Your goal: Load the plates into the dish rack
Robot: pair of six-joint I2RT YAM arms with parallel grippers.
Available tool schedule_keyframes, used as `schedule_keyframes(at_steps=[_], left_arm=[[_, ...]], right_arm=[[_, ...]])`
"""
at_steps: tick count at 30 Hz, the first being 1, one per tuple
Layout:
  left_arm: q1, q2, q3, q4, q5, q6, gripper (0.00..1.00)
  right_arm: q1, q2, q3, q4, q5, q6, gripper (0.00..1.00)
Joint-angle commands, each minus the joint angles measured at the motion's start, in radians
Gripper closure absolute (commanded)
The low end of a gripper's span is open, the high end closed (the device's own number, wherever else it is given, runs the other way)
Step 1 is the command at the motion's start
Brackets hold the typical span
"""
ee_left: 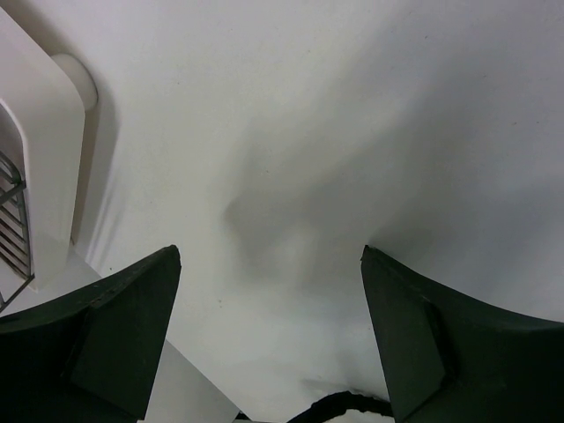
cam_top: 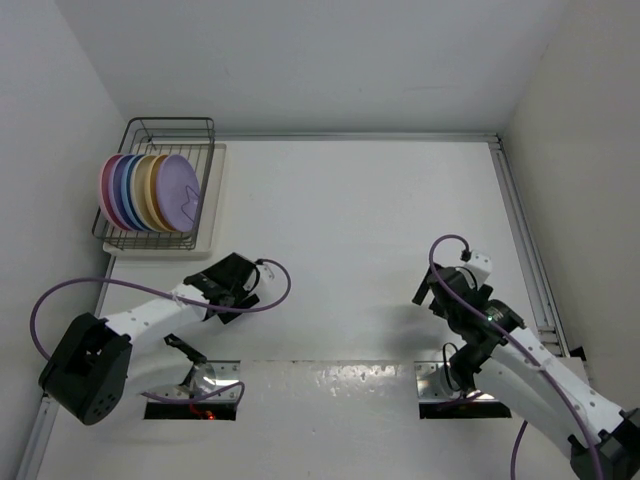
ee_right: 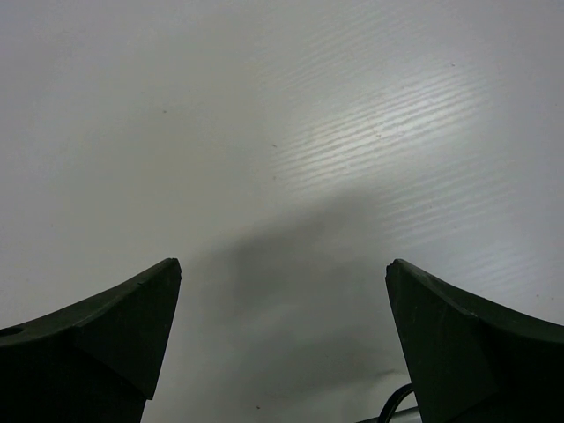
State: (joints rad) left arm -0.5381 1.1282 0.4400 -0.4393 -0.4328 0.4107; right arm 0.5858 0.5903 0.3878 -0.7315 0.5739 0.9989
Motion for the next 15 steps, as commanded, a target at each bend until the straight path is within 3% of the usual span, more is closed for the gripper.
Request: schedule_keyframes(at_steps=[1, 15], left_arm=[[-0.011, -0.013, -0.017, 0.028, 0.023, -0.029, 0.11], [-0.011, -0.013, -0.017, 0.028, 0.032, -0.038, 0.11]], right_arm=[[0.0, 0.031, 0.017, -0.04, 0.041, 0.058, 0.0], [-0.001, 0.013, -0.013, 0.027, 0.023, 0.018, 0.0]])
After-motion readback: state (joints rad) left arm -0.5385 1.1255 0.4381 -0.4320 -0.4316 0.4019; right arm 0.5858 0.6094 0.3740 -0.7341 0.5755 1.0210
